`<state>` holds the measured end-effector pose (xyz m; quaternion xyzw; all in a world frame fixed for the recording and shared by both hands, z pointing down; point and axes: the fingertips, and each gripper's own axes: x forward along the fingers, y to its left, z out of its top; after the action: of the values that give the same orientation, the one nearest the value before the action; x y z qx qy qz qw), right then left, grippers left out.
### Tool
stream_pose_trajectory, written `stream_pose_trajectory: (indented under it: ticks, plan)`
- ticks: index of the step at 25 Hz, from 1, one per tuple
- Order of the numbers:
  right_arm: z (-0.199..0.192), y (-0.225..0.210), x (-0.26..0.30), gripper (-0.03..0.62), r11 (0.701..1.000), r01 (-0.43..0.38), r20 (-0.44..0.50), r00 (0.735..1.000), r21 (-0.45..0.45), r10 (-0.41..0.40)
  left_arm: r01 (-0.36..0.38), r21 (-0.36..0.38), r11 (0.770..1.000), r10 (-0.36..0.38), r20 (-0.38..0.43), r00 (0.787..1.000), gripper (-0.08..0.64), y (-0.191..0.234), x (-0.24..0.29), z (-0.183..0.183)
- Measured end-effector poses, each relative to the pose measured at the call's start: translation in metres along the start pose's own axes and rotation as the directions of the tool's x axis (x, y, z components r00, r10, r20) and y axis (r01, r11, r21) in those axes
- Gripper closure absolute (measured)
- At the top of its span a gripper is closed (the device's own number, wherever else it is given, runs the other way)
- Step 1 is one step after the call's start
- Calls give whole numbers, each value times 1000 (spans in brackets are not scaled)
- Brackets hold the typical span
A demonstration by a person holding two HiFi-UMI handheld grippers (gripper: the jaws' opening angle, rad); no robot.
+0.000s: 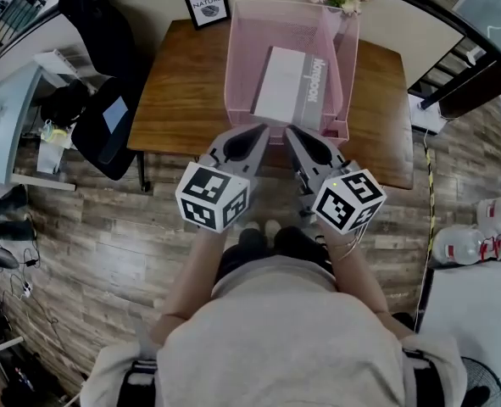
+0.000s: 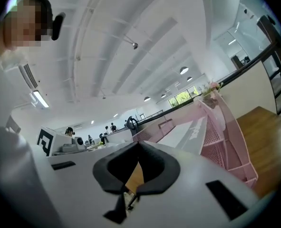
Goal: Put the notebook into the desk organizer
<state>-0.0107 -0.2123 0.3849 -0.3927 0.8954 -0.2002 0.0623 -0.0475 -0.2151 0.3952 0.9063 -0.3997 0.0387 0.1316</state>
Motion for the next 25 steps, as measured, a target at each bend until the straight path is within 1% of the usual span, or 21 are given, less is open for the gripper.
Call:
stream_pose_trajectory:
  ticks: [2, 5, 8, 12, 15, 17, 21, 25]
  plan:
    - [6, 1, -1, 580, 1000, -6, 14, 1000, -29, 6, 1, 44, 999, -1, -8, 1000, 548, -4, 1, 2]
    - [12, 1, -1, 581, 995, 3, 18, 1000, -100, -1, 14, 92, 996, -13, -12, 1000, 548, -10, 2, 7]
    - [14, 4, 2, 581, 989, -1, 5, 1000, -147, 2, 39, 113, 993, -38, -12, 999, 548, -15, 5, 13]
    - [13, 4, 5, 581, 985, 8, -14, 1000, -175, -11, 75, 97, 992, -75, -2, 997, 548, -20, 7, 19]
    - [14, 3, 5, 581, 983, 15, -11, 1000, -184, -17, 100, 39, 994, -101, 14, 995, 548, -21, 6, 23]
    - [16, 3, 4, 581, 980, 16, -11, 1000, -199, -19, 108, 19, 994, -108, 21, 994, 548, -21, 5, 26]
    - [18, 2, 3, 581, 978, 7, -29, 999, -208, -13, 118, 20, 993, -119, 17, 993, 548, -23, 5, 28]
    - [17, 0, 0, 581, 977, 13, -37, 999, -213, -22, 121, 23, 992, -122, 11, 993, 548, -24, 5, 27]
